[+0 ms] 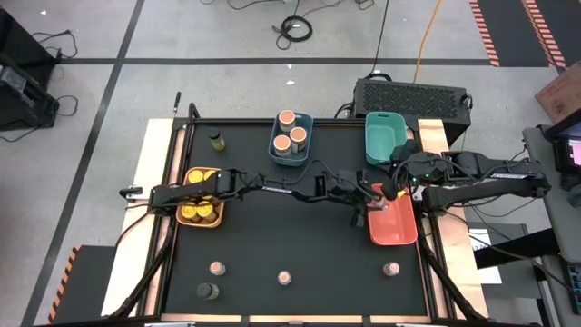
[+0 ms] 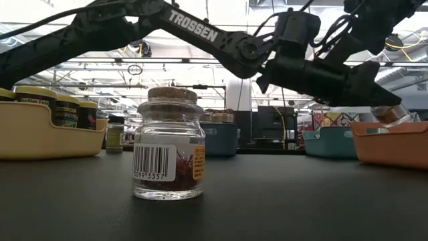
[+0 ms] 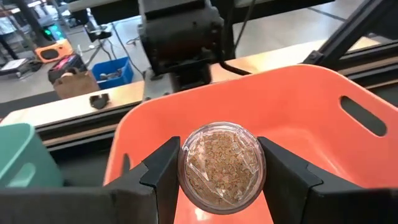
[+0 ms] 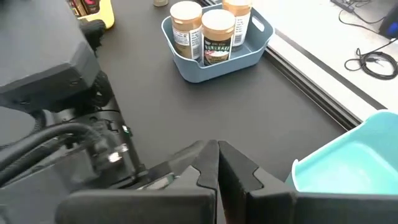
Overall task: Sort spices by type
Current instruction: Put the small brown seasoning bottle into the orange bin
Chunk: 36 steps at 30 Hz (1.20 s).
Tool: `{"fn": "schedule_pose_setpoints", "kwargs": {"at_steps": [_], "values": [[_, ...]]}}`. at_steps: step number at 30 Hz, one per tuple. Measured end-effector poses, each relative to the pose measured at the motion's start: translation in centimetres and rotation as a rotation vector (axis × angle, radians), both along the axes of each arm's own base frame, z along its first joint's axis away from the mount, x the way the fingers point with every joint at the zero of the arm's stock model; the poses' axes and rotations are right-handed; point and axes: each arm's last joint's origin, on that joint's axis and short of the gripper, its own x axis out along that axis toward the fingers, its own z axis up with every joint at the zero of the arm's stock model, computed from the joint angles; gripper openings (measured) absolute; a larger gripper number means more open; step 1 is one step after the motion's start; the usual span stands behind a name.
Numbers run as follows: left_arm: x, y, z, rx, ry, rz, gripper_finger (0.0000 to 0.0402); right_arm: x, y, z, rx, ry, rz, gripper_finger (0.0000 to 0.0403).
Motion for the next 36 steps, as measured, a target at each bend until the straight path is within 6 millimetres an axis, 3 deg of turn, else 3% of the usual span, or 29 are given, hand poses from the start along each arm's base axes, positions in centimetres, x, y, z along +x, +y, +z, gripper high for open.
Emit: {"fn": "schedule_pose_setpoints", "kwargs": {"at_steps": [7,13,32,36], "values": [[0.0,0.9,0.0,-0.006,0.0,0.019,0.0178,0.0,-0.1,0.0,-0.016,-0.002,-0.019,0.0],[0.1,1.0,-1.1,-0.003,0.011,0.032,0.0178,0.0,-0.1,0.0,-0.016,-0.002,-0.02,0.0],[0.2,0.5,-2.3,0.03,0.04,0.02,0.0178,0.0,-0.1,0.0,-0.017,0.002,-0.02,0.0],[0.2,0.4,-2.2,0.031,0.034,0.019,0.0196,0.0,-0.1,0.0,-0.017,0.002,-0.02,0.0]]}}
